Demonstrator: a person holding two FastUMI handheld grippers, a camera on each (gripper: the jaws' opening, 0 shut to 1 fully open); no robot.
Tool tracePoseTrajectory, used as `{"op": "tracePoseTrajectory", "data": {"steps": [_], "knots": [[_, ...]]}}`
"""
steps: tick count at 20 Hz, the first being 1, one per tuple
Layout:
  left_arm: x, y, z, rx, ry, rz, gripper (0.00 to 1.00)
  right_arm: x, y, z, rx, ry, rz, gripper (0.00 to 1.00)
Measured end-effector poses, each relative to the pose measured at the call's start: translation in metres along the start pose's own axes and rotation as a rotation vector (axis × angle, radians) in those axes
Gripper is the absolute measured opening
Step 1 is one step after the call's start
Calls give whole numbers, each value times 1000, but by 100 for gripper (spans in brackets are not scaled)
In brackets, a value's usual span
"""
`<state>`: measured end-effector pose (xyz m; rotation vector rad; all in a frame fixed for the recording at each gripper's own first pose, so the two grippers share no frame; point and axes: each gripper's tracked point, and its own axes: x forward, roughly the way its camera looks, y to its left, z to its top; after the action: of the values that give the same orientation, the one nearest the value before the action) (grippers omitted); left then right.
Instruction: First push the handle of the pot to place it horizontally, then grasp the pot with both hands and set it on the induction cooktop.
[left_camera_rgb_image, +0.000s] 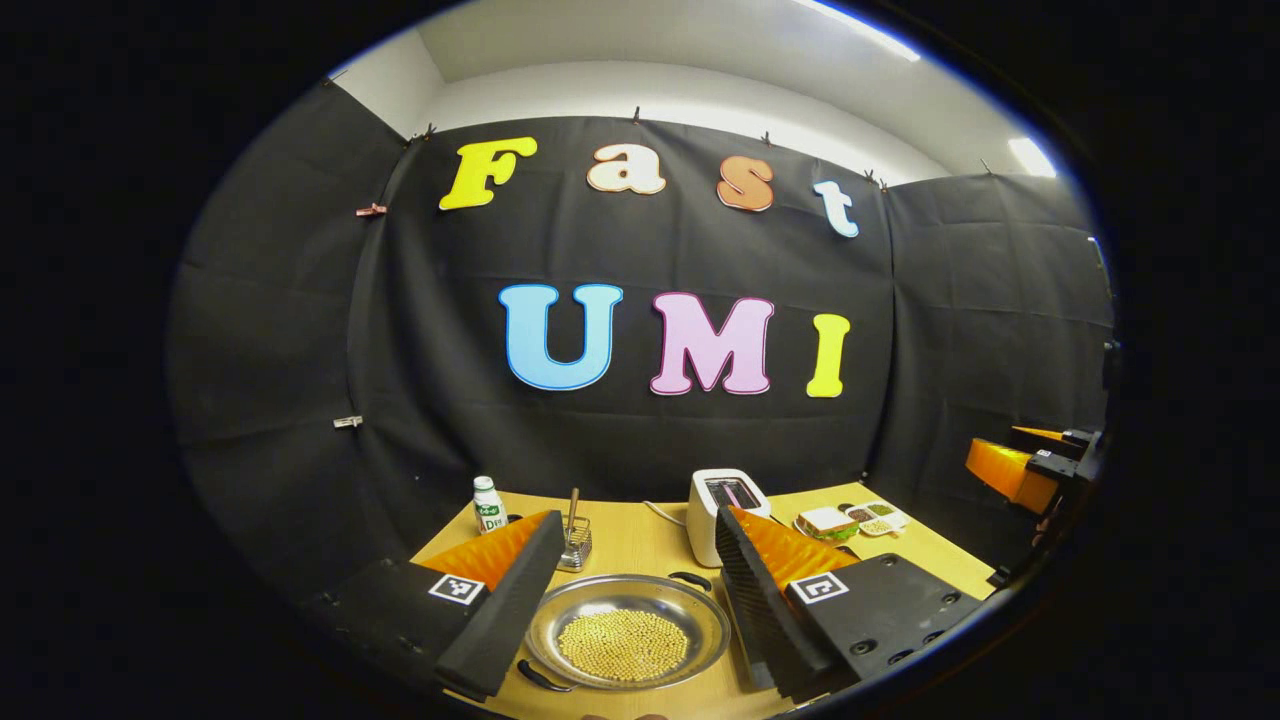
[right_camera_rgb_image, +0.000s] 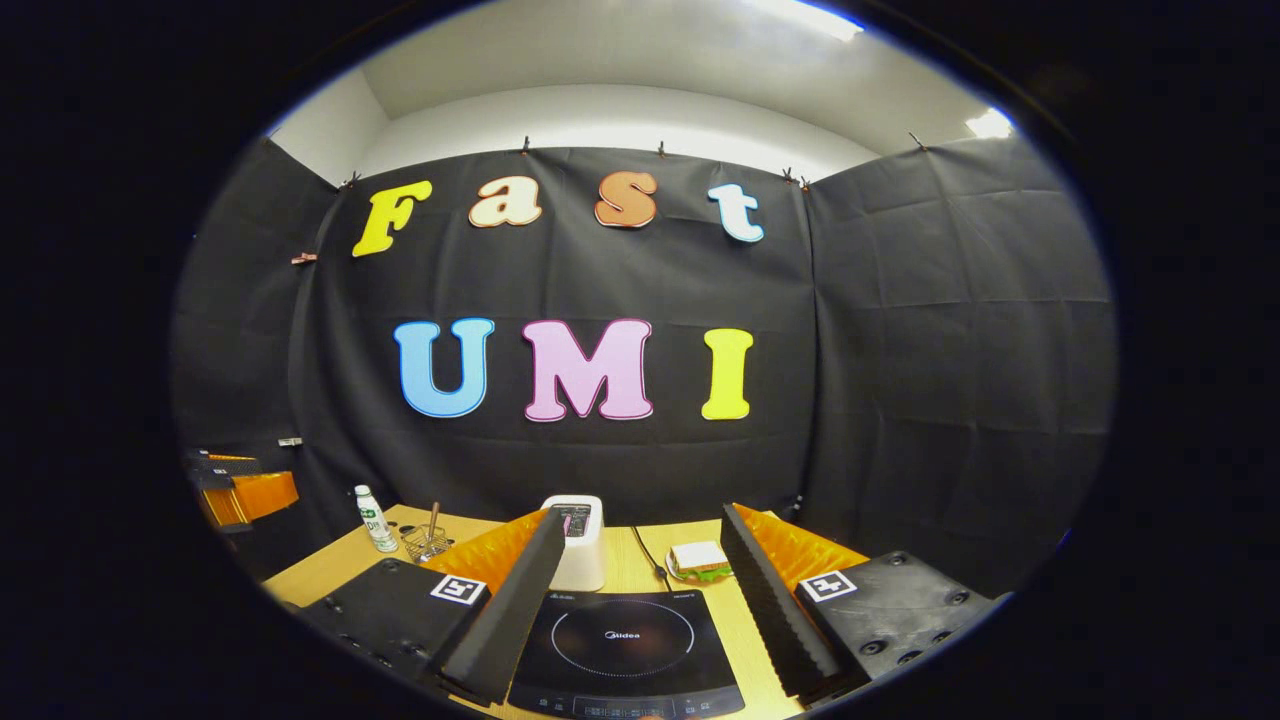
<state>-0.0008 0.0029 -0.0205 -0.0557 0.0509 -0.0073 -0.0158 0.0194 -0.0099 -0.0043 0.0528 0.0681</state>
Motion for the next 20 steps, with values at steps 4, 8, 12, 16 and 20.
{"op": "tracePoseTrajectory", "data": {"steps": [4, 8, 12, 16, 20], "knots": [[4, 9, -10, -20, 27, -1, 95, 0, -3, -3, -3, 8, -14, 98], [12, 15, -20, -24, 69, -31, 95, 2, -2, -5, 3, 16, -23, 98], [17, 21, -31, -6, 117, -69, 74, 3, -1, -7, 2, 22, -27, 98], [12, 16, -60, -104, 213, -142, 45, 3, 1, -10, 3, 31, -33, 98], [11, 22, -93, -135, 310, -164, 17, 2, 3, -18, 6, 49, -38, 98]]}}
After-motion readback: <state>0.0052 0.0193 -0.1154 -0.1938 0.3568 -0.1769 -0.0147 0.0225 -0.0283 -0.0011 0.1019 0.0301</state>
